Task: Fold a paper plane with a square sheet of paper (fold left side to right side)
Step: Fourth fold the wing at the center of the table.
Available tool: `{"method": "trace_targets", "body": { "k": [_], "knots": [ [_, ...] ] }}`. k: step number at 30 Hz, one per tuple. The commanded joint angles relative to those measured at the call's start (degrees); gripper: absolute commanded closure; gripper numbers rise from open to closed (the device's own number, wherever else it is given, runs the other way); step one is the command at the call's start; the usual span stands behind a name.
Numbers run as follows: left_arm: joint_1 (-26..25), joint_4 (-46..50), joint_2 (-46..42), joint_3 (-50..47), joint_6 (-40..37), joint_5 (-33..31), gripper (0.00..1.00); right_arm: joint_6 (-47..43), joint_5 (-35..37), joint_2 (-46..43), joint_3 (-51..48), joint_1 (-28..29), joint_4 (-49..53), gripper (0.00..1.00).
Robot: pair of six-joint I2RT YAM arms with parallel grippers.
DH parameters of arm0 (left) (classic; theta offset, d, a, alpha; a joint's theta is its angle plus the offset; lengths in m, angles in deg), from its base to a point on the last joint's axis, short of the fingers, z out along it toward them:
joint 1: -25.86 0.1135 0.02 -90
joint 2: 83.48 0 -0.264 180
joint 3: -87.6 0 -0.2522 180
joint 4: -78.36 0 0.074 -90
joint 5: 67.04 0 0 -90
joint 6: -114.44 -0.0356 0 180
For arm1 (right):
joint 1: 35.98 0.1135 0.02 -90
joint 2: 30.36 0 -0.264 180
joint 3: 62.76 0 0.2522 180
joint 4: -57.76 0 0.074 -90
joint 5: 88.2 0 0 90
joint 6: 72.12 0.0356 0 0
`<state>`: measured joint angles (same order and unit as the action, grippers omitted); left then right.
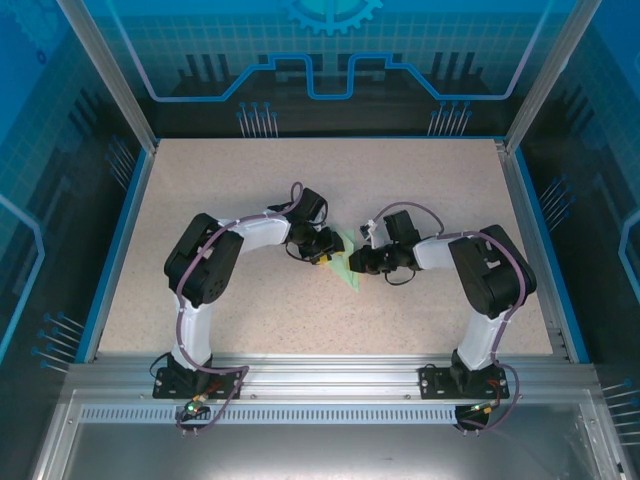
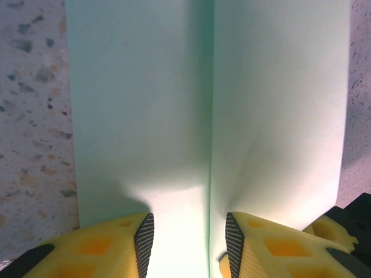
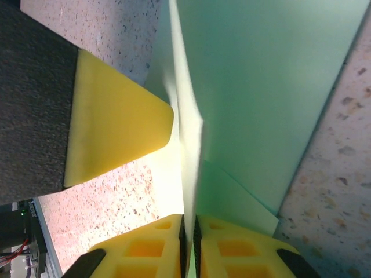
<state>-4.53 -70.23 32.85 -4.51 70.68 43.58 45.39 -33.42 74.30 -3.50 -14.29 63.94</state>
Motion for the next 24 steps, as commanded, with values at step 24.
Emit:
{"method": "trace_targets", "body": {
  "k": [24],
  "knots": [
    [-0.5, 3.5, 3.1, 1.4, -0.7, -1.3, 0.56, -2.4, 0.3, -3.4, 4.6, -1.4, 7.4, 0.68]
  ]
}}
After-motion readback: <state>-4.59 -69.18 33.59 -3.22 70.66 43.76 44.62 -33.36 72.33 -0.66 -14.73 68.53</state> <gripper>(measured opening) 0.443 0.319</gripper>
